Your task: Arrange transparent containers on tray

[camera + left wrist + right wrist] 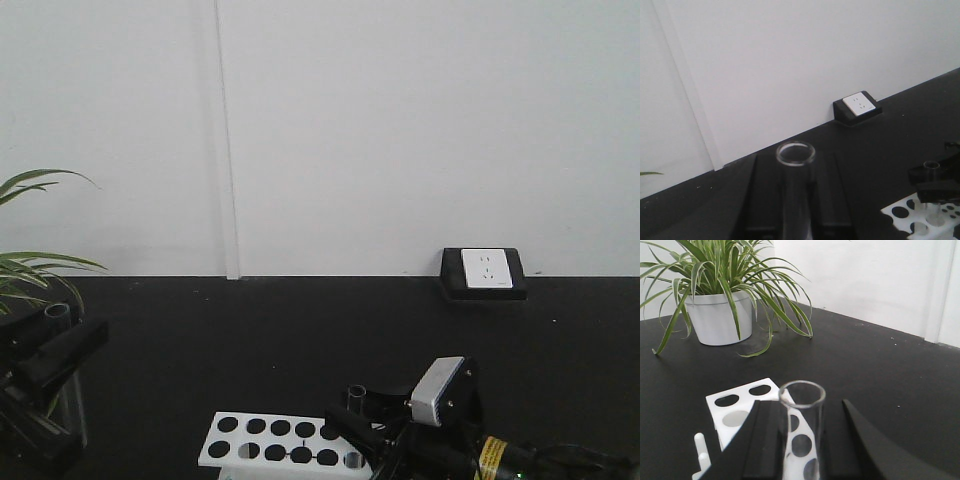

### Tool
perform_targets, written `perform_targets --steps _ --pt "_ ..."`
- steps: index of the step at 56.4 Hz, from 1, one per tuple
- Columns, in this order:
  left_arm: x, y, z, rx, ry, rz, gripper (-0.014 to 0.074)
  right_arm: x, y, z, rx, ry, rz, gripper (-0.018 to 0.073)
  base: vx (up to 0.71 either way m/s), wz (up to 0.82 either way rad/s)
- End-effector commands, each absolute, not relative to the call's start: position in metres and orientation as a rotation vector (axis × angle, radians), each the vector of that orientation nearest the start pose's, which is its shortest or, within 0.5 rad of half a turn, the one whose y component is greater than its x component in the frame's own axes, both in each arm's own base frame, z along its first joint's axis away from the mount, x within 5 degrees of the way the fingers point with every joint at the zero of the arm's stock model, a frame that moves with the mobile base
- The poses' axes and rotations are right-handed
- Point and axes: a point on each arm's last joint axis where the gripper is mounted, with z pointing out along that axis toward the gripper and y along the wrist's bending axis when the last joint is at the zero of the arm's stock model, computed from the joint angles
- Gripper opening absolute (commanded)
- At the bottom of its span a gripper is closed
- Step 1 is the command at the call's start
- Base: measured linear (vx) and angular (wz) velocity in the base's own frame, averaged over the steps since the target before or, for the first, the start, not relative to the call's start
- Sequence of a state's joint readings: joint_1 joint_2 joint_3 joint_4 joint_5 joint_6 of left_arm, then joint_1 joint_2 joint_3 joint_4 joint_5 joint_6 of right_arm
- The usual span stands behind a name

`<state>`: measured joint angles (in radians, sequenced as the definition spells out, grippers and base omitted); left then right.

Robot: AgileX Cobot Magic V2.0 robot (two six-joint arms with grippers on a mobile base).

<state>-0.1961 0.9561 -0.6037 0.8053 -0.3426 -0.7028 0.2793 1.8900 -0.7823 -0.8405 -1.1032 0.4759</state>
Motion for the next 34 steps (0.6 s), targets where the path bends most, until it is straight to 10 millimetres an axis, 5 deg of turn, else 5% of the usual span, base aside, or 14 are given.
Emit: perform_targets --steps 1,18,34 --pt "0.193 -0.063 0.345 0.379 1.479 -0.336 -0.0001 0.311 0.154 0.214 -0.747 1.331 0.838 -0.0013 0.00 0.00" --pt "0.193 -0.063 0.346 0.380 1.476 -0.338 -0.0001 0.303 0.148 0.297 -0.742 1.263 0.754 -0.0013 0.00 0.00" --pt "0.193 -0.064 0.345 0.311 1.500 -0.420 -0.0001 0.265 0.131 0.365 -0.732 1.278 0.622 -0.0013 0.00 0.00"
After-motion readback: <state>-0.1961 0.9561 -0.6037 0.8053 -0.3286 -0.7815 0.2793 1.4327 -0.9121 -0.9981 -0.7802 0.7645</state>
